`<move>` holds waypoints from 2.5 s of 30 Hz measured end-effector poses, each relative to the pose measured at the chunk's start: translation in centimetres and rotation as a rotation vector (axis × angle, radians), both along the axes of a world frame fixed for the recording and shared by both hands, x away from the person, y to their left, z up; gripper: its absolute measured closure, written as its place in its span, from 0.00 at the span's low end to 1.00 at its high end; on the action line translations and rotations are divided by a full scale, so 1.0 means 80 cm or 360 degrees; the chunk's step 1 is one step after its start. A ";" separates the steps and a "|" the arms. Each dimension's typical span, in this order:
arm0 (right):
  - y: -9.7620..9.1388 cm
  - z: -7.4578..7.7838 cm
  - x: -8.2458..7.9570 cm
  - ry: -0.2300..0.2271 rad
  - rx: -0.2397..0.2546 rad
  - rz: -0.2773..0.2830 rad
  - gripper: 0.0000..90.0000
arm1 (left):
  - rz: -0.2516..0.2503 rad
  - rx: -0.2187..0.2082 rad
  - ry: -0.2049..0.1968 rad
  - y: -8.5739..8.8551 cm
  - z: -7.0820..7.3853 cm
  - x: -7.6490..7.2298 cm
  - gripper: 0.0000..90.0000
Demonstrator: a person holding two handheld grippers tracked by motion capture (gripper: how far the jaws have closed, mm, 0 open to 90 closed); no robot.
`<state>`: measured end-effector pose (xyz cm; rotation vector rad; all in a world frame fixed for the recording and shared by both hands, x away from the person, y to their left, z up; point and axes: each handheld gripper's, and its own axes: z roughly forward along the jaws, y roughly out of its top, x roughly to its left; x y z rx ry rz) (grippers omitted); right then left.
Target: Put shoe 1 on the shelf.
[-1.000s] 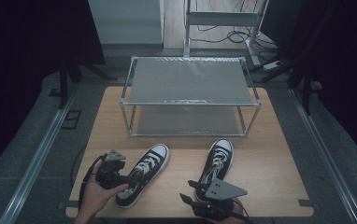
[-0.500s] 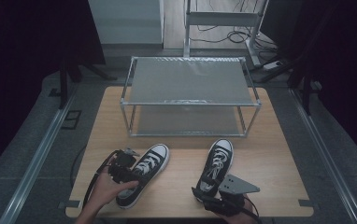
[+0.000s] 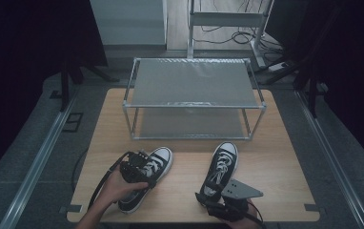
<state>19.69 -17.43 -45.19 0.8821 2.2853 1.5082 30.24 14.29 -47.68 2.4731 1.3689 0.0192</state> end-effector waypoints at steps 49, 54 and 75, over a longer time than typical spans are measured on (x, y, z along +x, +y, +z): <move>-0.025 -0.004 0.010 0.0002 -0.0004 -0.0100 0.52 | -0.0463 -0.0264 -0.0054 -0.052 0.050 0.017 0.15; -0.028 -0.004 0.011 0.0003 0.0003 -0.0117 0.52 | -0.0500 -0.0279 -0.0073 -0.066 0.059 0.024 0.15; -0.026 -0.009 0.011 0.0024 -0.0009 -0.0112 0.52 | -0.0581 -0.0286 -0.0161 -0.093 0.099 0.046 0.15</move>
